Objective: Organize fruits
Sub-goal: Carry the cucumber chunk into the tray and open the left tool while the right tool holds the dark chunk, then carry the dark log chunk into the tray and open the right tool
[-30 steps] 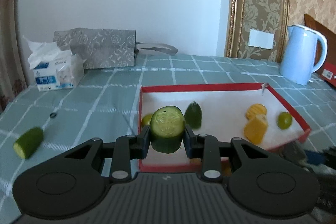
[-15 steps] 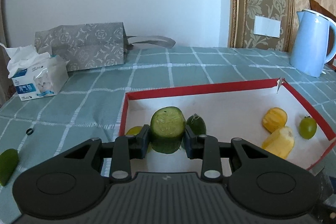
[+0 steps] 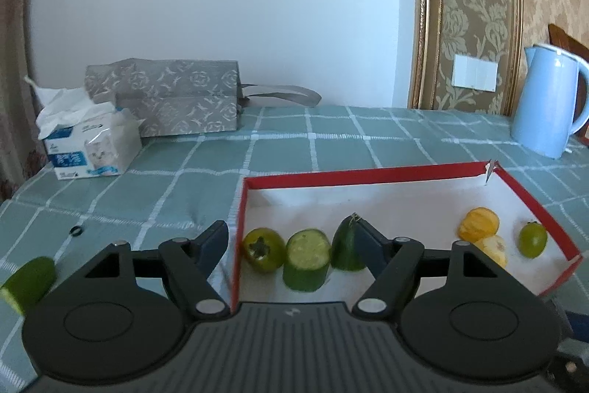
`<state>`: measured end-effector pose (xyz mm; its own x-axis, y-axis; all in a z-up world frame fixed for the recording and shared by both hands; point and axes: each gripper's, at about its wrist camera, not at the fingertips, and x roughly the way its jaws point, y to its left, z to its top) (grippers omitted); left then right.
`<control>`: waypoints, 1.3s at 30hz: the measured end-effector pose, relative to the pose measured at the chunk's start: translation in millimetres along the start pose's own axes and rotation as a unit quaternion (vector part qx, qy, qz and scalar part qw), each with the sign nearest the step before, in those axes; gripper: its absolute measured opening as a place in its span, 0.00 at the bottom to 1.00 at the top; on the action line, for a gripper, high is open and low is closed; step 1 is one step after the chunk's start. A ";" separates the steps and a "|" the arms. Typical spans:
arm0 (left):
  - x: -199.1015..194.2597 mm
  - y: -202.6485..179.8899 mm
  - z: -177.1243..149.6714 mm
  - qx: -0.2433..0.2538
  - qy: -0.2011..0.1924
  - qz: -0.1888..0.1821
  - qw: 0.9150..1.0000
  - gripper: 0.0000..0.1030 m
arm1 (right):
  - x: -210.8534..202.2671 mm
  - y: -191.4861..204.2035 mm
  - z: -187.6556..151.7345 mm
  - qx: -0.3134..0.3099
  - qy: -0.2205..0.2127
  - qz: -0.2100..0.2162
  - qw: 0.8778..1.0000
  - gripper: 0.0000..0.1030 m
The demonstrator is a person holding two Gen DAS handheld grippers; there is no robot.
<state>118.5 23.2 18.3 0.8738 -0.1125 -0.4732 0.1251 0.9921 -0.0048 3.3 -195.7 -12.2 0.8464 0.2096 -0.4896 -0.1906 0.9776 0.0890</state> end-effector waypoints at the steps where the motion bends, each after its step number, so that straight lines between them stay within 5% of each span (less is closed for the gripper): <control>1: -4.5 2.1 -1.0 -0.002 0.000 -0.003 1.000 0.73 | -1.0 -0.2 0.1 0.001 -0.002 0.001 1.000 0.35; 16: -56.5 30.2 -56.8 -0.048 0.047 -0.038 0.997 0.73 | -11.8 17.0 25.9 -0.048 -0.051 -0.015 0.997 0.34; 30: -41.5 39.6 -67.0 -0.072 0.059 -0.056 0.994 0.73 | 68.1 27.1 60.1 -0.064 -0.017 -0.039 0.997 0.35; 34: -39.7 39.2 -66.7 -0.073 0.061 -0.059 0.994 0.73 | 70.1 24.1 62.3 -0.050 -0.022 -0.040 0.998 0.53; 39: -40.9 35.3 -67.4 -0.060 0.060 -0.057 0.995 0.73 | 56.3 19.2 62.7 -0.043 -0.038 -0.042 0.997 0.56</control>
<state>55.5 66.5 -21.9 0.7942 -0.2243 -0.5647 0.1571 0.9736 -0.1659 78.4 -164.1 16.3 0.8961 0.1304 -0.4243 -0.1564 0.9873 -0.0270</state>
